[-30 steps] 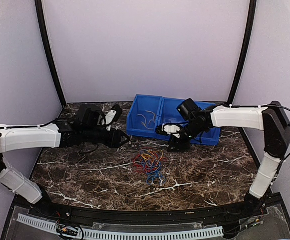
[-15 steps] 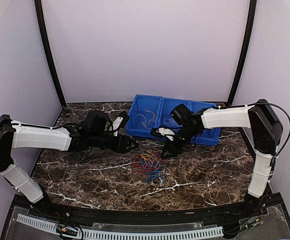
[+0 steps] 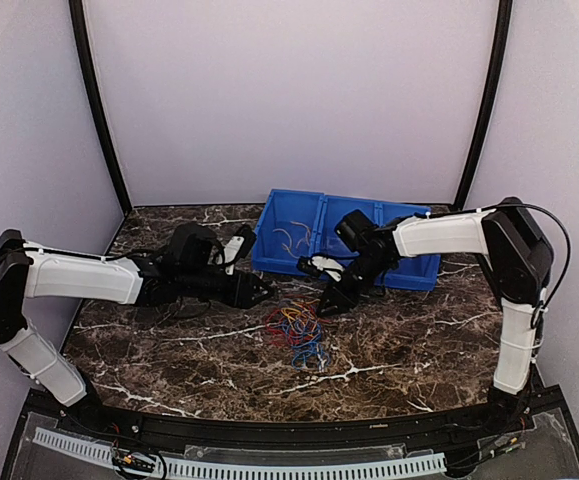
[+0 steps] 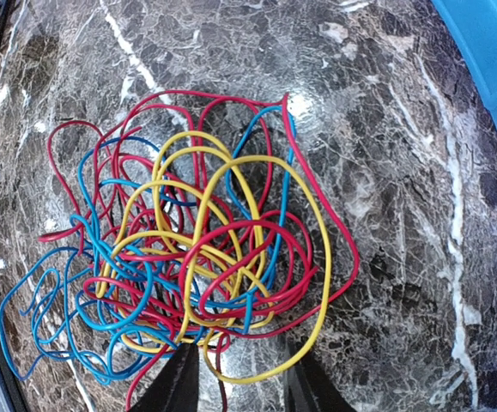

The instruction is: Untangle the cables

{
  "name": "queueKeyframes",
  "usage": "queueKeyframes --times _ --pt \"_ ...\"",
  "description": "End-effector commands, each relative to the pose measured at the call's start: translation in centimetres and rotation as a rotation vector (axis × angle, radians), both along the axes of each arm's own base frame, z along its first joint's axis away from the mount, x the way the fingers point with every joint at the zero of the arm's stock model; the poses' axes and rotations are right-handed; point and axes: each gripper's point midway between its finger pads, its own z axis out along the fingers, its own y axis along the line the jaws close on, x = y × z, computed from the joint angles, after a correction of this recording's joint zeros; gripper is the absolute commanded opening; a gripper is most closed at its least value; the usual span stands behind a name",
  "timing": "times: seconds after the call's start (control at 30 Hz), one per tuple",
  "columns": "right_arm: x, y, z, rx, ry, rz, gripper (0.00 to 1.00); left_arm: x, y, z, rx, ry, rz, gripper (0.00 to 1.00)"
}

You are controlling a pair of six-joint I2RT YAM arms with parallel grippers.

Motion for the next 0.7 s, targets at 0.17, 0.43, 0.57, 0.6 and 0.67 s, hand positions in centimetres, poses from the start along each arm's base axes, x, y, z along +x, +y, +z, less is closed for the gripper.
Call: queueKeyframes --times 0.17,0.43,0.57,0.6,0.67 --pt "0.7 1.1 1.8 0.048 -0.026 -0.016 0.2 -0.1 -0.3 0.3 -0.02 -0.013 -0.001 0.5" --pt "0.8 1.4 2.9 0.079 -0.052 -0.014 0.04 -0.1 -0.7 -0.1 -0.02 -0.004 -0.012 0.5" --pt "0.7 1.6 3.9 0.104 -0.059 -0.007 0.0 -0.2 -0.6 -0.2 -0.018 -0.002 -0.007 0.5" --pt "0.3 1.8 4.7 0.13 -0.052 0.01 0.0 -0.3 -0.7 -0.3 -0.024 -0.004 -0.015 0.5" --pt "-0.4 2.2 6.5 0.184 -0.054 0.034 0.0 -0.6 -0.9 -0.3 -0.04 -0.023 -0.029 0.53"
